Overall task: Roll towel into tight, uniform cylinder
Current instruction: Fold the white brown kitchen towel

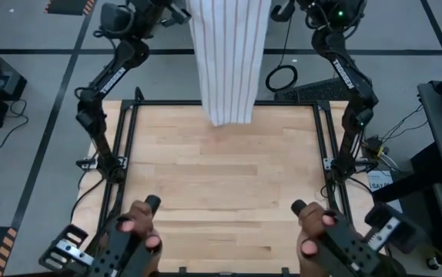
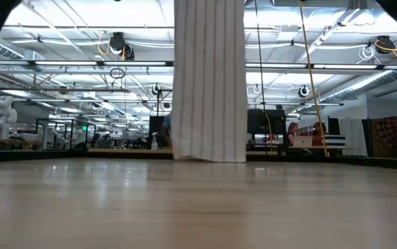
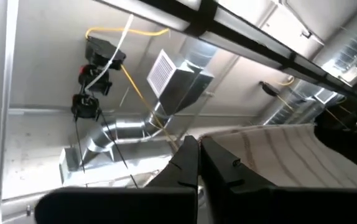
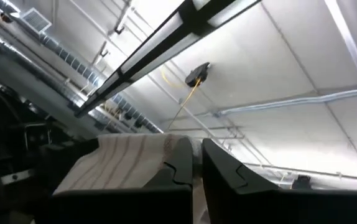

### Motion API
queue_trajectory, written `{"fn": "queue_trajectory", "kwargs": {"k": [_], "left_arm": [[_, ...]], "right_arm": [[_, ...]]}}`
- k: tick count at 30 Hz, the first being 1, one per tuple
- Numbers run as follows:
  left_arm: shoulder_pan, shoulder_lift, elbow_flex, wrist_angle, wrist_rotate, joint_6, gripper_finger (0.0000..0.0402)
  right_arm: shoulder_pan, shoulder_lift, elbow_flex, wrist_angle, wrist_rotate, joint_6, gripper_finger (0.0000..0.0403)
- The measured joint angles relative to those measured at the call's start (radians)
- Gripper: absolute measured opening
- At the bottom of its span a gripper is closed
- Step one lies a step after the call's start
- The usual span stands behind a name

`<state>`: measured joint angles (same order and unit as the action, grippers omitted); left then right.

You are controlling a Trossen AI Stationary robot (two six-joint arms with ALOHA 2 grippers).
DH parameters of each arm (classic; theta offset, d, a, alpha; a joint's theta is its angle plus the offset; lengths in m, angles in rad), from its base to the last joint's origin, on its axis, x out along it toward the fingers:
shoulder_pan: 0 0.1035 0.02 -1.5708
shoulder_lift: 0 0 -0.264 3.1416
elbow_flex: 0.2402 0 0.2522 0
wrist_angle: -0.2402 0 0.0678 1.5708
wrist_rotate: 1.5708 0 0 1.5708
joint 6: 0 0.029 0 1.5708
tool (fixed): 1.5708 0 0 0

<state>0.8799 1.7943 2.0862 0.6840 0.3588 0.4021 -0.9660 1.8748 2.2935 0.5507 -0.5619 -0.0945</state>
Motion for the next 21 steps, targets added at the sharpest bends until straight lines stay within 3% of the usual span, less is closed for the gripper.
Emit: {"fn": "queue_trajectory", "kwargs": {"k": [5,8,12,16,21], "left_arm": [[-0.006,0.072,0.161,-0.007,0.035,0.054,0.0004],[-0.005,0.114,0.269,-0.104,-0.017,0.083,0.0004],[0.01,0.096,0.231,-0.194,-0.038,0.066,0.0004],[0.012,0.086,0.236,-0.32,0.03,0.021,0.0004],[0.006,0.06,0.236,-0.551,0.176,-0.211,0.0004]], "right_arm": [[0.004,0.007,0.051,0.037,0.001,0.011,0.0004],[0.005,0.006,0.059,0.001,0.039,0.012,0.0004],[-0.005,0.004,0.06,-0.084,0.079,0.067,0.0004],[-0.009,-0.003,0.063,-0.191,0.066,0.153,0.0004],[-0.011,-0.008,0.066,-0.363,-0.067,0.283,0.0004]]}}
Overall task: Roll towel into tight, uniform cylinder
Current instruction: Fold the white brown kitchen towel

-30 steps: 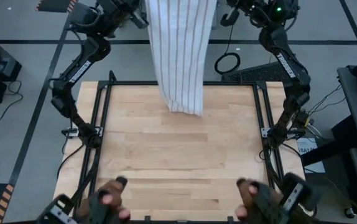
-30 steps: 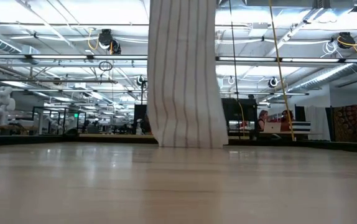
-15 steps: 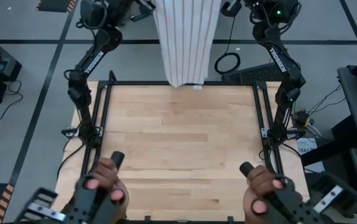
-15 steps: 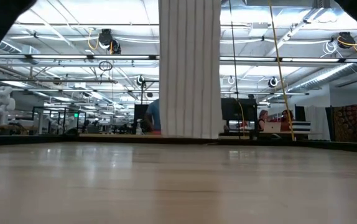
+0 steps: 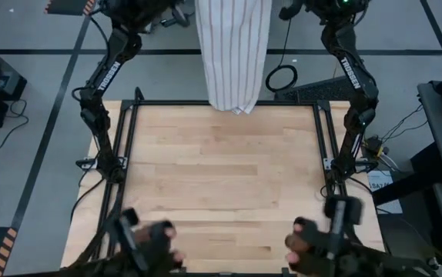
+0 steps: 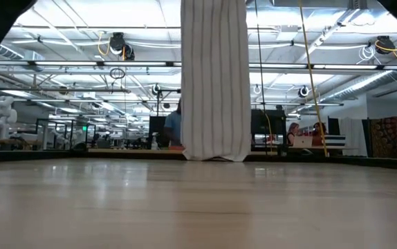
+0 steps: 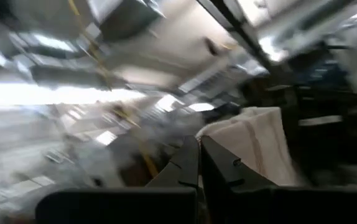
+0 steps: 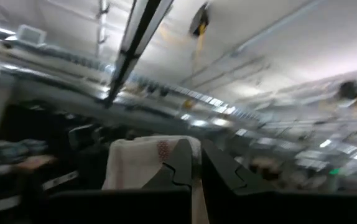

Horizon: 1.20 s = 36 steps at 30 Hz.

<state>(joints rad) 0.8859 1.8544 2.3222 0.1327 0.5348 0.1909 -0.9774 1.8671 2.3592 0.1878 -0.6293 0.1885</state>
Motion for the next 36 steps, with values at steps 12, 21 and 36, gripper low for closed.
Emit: {"fn": "queue_trajectory", "kwargs": {"k": [12,21,36], "left_arm": [[-0.109,-0.124,-0.002,-0.814,-0.002,0.149,0.0001],[-0.17,-0.16,-0.002,-0.928,0.119,0.137,0.0001],[-0.214,-0.19,-0.022,-1.07,0.172,0.109,0.0]], "right_arm": [[0.079,-0.058,-0.002,-0.693,-0.142,-0.292,0.0004],[0.149,-0.122,-0.004,-0.997,-0.141,-0.441,0.0004],[0.142,-0.172,-0.004,-1.194,-0.138,-0.441,0.0004]]}}
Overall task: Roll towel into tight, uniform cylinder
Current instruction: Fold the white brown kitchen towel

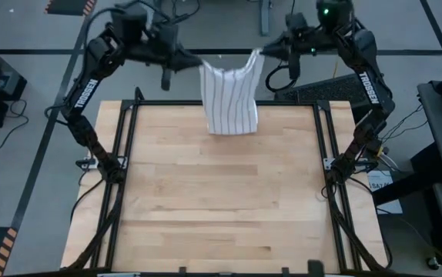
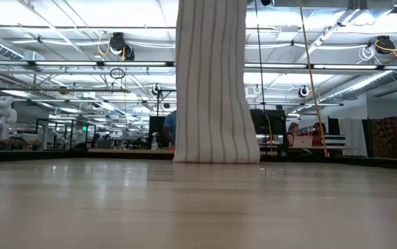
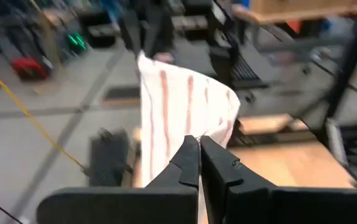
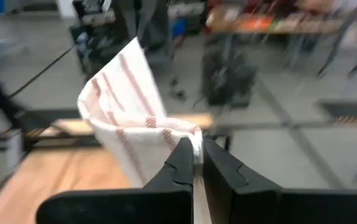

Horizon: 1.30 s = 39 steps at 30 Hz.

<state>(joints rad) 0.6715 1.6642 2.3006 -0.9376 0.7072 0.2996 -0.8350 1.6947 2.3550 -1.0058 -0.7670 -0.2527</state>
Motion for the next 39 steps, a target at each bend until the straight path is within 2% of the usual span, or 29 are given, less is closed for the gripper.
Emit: {"fn": "queue_trajectory", "kwargs": {"k": [6,10,15,19,24,31,39], "left_arm": [[-0.123,0.002,-0.045,-0.217,-0.001,0.071,0.0],[-0.225,-0.013,-0.152,-0.245,-0.013,0.055,0.0],[-0.354,-0.061,-0.319,-0.25,-0.089,0.035,0.0],[-0.456,-0.105,-0.455,-0.227,-0.179,-0.013,0.0],[-0.577,-0.185,-0.614,-0.118,-0.344,-0.117,0.0],[-0.737,-0.257,-0.851,0.118,-0.5,-0.263,0.0],[-0.895,-0.257,-1.079,0.392,-0.685,-0.378,0.0]], "right_arm": [[0.101,0.0,-0.023,-0.211,0.008,-0.064,0.0004],[0.19,-0.012,-0.057,-0.28,0.008,-0.084,0.0004],[0.3,-0.057,-0.158,-0.325,0.013,-0.079,0.0004],[0.401,-0.135,-0.311,-0.307,0.098,-0.034,0.0004],[0.529,-0.251,-0.609,-0.144,0.264,0.098,0.0004],[0.71,-0.403,-1.041,0.224,0.395,0.334,0.0004],[0.93,-0.471,-1.389,0.568,0.621,0.583,0.0004]]}}
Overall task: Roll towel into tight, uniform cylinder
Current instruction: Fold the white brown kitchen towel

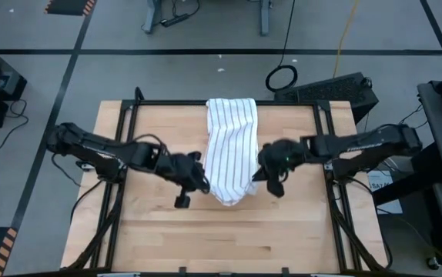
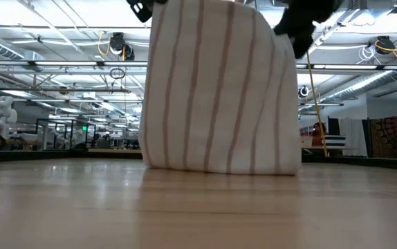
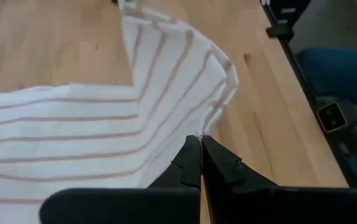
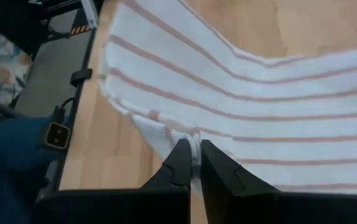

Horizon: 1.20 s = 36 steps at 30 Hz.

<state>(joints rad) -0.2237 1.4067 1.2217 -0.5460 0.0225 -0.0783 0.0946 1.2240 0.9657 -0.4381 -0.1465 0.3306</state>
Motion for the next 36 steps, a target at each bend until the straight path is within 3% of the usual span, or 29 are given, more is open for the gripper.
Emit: {"fn": "queue_trajectory", "kwargs": {"k": [6,12,18,24,31,36], "left_arm": [[-0.098,-0.001,-0.126,0.12,-0.075,-0.142,0.0],[-0.181,0.0,-0.237,0.261,-0.121,-0.207,0.0007],[-0.235,0.0,-0.296,0.385,-0.164,-0.227,0.0008],[-0.266,0.0,-0.296,0.378,-0.234,-0.207,0.001],[-0.256,0.0,-0.296,0.377,-0.239,-0.207,0.001],[-0.255,0.0,-0.296,0.373,-0.234,-0.327,0.0011]], "right_arm": [[0.111,0.001,-0.165,0.238,0.068,0.13,0.0004],[0.182,0.014,-0.226,0.359,0.124,0.179,0.0004],[0.229,0.014,-0.229,0.352,0.142,0.172,0.0004],[0.292,0.018,-0.229,0.342,0.221,0.088,0.0004],[0.341,0.022,-0.228,0.249,0.283,0.032,0.0004],[0.348,0.026,-0.228,0.234,0.31,0.182,0.0004]]}}
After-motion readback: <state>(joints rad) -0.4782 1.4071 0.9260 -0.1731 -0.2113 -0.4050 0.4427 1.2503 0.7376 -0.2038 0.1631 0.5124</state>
